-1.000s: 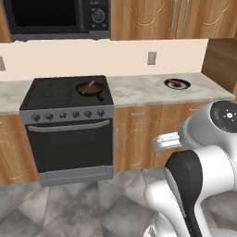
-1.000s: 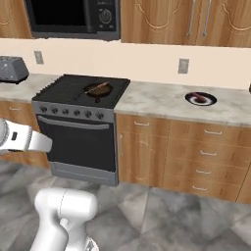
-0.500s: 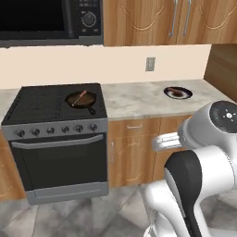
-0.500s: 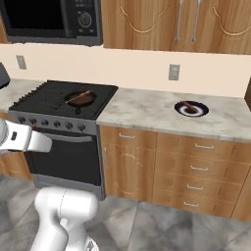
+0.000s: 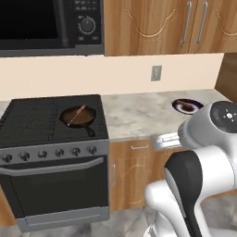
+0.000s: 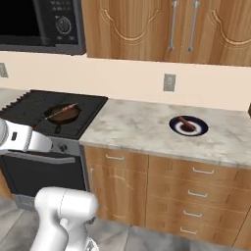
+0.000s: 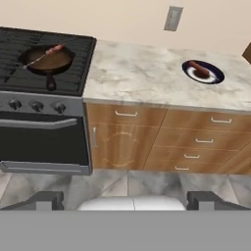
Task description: Place the cold items (carrot and eggplant) from the fridge in one tupperware on the dining counter. Place the warm items (kebab skewer and hot dog) in the stove area in another tupperware.
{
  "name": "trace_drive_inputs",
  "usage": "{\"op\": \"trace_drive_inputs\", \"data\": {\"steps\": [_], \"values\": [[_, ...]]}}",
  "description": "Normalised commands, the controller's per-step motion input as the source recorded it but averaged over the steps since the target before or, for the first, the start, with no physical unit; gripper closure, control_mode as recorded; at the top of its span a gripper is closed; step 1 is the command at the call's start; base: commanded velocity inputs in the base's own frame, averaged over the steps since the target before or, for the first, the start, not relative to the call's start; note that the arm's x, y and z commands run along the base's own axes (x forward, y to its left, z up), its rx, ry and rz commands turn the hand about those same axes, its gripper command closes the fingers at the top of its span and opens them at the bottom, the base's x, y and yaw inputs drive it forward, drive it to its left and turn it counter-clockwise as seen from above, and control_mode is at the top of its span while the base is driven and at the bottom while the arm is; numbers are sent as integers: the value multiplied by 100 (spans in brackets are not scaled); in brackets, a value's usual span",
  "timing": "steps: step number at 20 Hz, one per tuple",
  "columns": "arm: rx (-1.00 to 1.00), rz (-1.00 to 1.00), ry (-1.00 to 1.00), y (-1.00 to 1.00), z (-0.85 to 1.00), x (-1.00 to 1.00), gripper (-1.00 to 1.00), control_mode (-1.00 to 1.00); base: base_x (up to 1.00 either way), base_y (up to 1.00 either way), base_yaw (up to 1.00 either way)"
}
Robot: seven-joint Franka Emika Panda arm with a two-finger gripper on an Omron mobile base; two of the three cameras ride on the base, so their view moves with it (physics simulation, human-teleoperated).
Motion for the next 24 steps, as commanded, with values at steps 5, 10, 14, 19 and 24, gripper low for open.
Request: {"op": "trace_drive_inputs", "data": {"steps": [5, 10, 14, 19, 24], "values": [[0, 0, 0, 0, 0, 0, -100, 100, 62, -35, 0], [0, 0, 0, 0, 0, 0, -100, 100, 25, -94, 0], [0, 0, 0, 0, 0, 0, -100, 100, 38, -88, 0], [0, 0, 0, 0, 0, 0, -100, 100, 55, -75, -2], [0, 0, 0, 0, 0, 0, -100, 100, 64, -44, 0]]}}
